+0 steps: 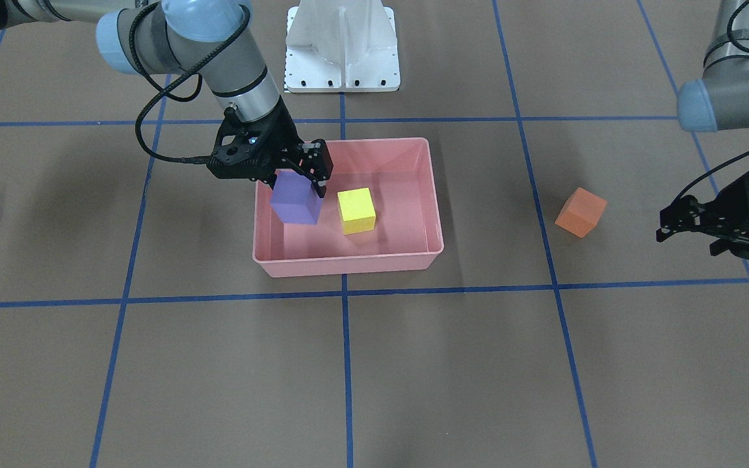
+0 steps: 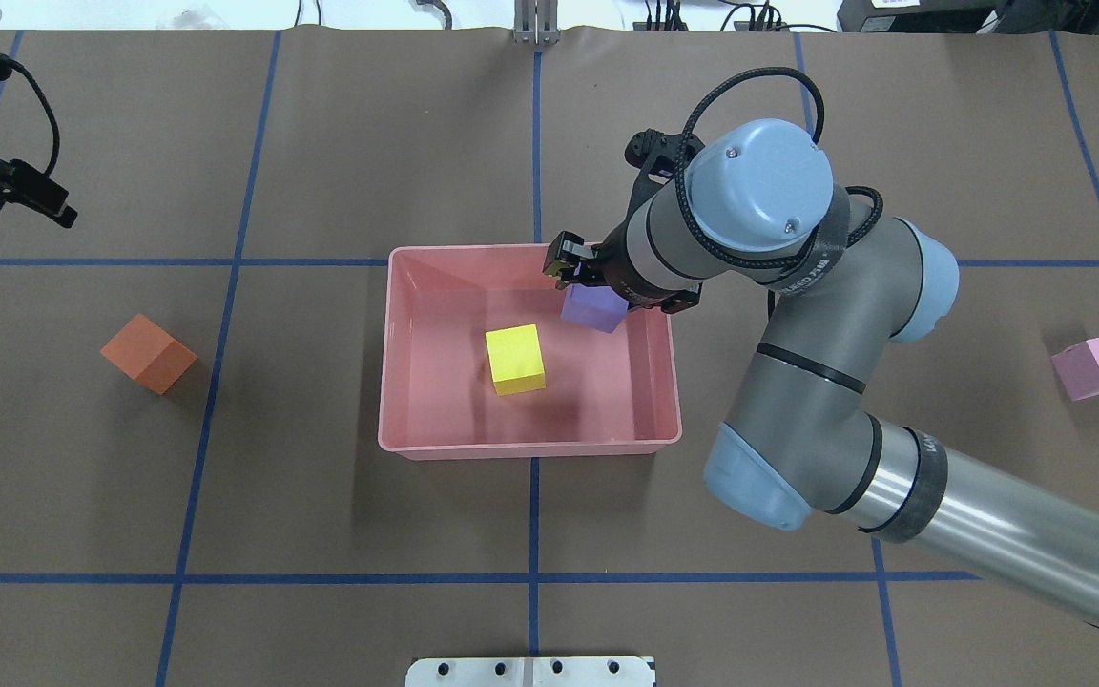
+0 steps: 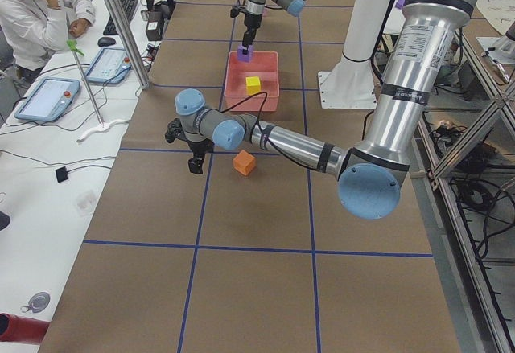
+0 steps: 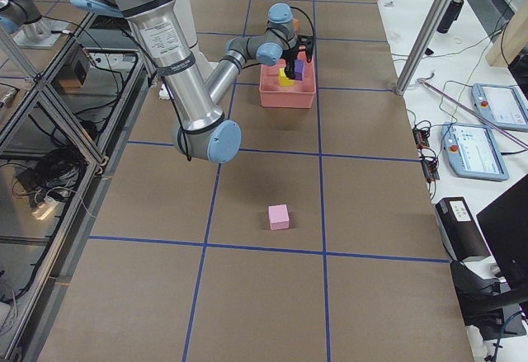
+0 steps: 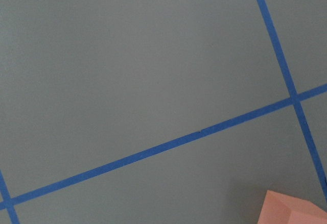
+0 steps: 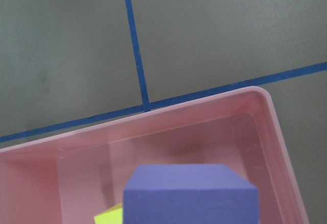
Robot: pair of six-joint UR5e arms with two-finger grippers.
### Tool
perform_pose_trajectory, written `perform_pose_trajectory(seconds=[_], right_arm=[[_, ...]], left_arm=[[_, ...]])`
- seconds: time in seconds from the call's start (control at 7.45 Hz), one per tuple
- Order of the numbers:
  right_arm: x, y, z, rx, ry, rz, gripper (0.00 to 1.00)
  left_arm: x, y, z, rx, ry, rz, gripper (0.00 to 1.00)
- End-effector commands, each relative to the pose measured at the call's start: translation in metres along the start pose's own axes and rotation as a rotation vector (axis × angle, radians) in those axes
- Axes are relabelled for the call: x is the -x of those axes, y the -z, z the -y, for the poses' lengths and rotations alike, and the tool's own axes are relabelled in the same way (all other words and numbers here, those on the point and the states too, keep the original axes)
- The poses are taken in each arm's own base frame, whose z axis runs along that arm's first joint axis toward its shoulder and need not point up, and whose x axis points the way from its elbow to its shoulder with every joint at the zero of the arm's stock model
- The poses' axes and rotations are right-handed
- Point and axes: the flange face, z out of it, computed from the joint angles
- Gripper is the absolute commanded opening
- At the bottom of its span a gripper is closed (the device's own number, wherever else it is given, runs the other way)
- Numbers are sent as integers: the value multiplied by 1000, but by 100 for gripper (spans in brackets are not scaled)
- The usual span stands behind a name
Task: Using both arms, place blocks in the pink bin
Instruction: 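Carry the purple cube with the right gripper into the pink bin and release, then lower the left gripper onto the orange cube while the right gripper withdraws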
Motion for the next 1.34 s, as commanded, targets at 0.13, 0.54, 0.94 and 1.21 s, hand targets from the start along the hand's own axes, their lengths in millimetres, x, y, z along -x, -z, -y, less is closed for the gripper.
perform_pose_trajectory(seconds=[0.13,0.54,0.94,1.21], right_arm=[[-13,20,26,11,81,-161,99],[-97,70,109,79,278,-187,100],[-124,82,127,86,308,-192,100],[-133,77,127,93,320,-200,100]], left_arm=[[-52,-23,-41,-27,51,-67,100],[-117,-67,-87,-45,-103,49,99],[-115,-73,-94,-28,-394,70,98],[-104,-79,-100,-4,-491,80,97]])
